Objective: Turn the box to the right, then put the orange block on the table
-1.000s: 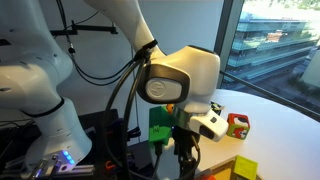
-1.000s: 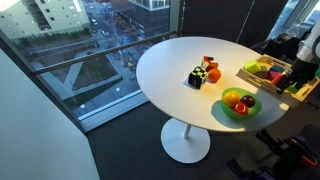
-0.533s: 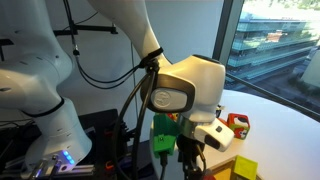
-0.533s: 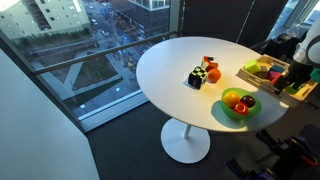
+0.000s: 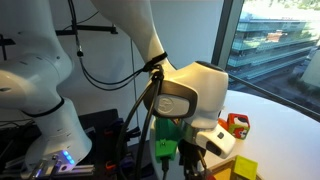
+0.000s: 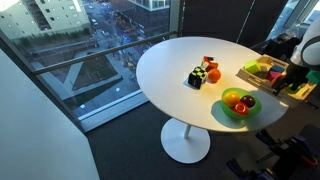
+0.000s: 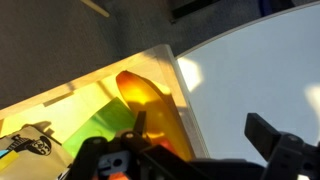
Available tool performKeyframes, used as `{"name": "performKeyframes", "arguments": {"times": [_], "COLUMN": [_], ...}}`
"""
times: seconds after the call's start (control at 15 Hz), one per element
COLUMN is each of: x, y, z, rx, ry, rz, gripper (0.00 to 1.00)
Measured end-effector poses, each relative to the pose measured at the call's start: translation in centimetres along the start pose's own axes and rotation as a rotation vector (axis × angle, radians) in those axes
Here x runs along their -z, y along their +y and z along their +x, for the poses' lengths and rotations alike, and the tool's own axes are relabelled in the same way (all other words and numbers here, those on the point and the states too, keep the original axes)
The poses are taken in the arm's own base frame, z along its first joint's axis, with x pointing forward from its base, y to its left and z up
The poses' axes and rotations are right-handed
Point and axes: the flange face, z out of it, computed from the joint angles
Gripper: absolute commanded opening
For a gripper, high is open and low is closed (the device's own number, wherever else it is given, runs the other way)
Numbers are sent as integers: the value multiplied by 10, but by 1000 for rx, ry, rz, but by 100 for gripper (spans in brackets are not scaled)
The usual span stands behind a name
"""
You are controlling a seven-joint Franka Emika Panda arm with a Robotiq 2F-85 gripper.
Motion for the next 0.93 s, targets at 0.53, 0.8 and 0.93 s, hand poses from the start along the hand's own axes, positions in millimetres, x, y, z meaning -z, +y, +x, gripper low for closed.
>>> {"name": "performKeyframes", "arguments": {"times": [0.53,0.8,0.93], "x": [-4,-5,-5], "y": [-7,-12,-13], "z": [1,2,2], "rx": [-27,-27,-22], "ry": [-3,-1,1], "rz": [75,102,108], "gripper": [100,100,100]}}
